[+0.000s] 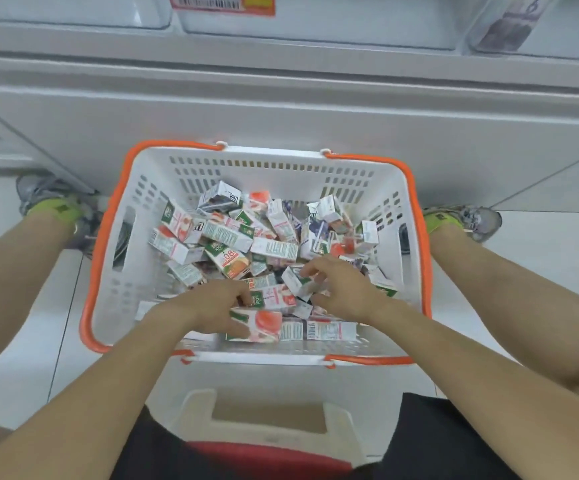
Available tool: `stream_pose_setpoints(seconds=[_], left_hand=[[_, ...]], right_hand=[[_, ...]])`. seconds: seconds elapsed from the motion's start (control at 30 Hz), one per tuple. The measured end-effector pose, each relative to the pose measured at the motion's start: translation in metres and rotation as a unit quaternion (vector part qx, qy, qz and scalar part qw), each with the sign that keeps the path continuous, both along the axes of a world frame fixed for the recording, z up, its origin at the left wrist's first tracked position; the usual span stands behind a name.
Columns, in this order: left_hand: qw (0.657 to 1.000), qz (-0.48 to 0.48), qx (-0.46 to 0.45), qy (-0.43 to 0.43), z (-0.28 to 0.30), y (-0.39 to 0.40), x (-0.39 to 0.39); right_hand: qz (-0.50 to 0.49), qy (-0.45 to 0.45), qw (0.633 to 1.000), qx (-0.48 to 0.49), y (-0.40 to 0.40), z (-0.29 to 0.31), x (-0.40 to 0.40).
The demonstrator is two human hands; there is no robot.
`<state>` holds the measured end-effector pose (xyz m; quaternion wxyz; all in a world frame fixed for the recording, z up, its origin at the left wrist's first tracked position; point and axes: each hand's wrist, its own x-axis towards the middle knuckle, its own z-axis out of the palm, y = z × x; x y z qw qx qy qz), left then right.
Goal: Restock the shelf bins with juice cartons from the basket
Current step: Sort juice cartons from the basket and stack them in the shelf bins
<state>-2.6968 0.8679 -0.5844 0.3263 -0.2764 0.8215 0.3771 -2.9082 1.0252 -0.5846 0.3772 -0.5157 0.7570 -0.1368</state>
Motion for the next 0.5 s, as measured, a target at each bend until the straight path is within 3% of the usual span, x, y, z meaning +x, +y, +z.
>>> stream_pose_setpoints(seconds=[0.13,0.27,0.4,0.5], left_hand=[[0.993,0.097,0.026,0.055,0.012,-0.001,-0.006],[0.957,0.256,0.088,0.107,0.029,-0.005,-0.010],[0.908,0.361,0.177,0.115,0.039,-0.010,-0.009],[0.900,0.376,0.194,0.103,0.038,-0.011,-0.005]], right_hand=[[-0.070,-0.030,0.996,-0.036,-0.004,-0.002,-0.011],[-0.105,0.005,0.994,-0.043,-0.008,-0.006,-0.017],[-0.024,0.018,1.000,-0.001,-0.014,-0.007,-0.011],[0.083,0.035,0.995,0.053,-0.016,-0.011,-0.002]])
